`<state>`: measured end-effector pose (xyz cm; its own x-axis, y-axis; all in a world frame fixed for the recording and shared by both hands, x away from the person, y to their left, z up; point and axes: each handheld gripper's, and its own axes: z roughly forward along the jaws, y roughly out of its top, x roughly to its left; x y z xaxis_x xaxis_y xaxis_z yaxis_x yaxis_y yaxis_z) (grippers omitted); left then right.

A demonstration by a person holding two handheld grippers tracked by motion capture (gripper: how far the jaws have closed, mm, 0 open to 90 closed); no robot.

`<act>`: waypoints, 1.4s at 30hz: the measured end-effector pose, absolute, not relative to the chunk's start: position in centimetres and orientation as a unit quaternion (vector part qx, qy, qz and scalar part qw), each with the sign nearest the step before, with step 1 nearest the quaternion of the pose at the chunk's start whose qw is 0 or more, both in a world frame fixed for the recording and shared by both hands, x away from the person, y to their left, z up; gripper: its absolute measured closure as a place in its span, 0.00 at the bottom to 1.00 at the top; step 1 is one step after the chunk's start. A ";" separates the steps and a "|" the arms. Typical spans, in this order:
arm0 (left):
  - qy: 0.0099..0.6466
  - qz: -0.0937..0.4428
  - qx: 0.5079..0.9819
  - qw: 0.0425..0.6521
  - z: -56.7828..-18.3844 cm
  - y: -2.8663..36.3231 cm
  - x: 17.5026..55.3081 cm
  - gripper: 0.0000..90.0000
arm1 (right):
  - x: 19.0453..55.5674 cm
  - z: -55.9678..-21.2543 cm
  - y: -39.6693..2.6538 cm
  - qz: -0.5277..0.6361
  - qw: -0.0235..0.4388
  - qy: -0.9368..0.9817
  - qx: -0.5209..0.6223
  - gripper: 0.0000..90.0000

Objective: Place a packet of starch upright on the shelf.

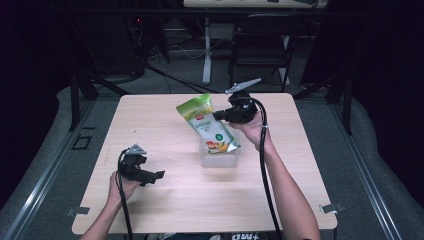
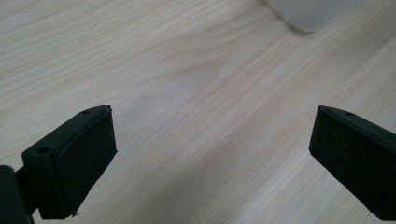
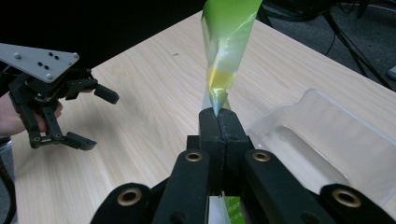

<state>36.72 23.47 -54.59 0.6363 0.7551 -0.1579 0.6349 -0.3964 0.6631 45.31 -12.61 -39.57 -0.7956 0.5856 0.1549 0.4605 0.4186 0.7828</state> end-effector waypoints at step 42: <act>0.415 0.087 0.834 0.352 -54.6 23.4 36.7 0.01 | 45.0 -45.1 -16.4 0.378 0.118 0.845 0.359 1.00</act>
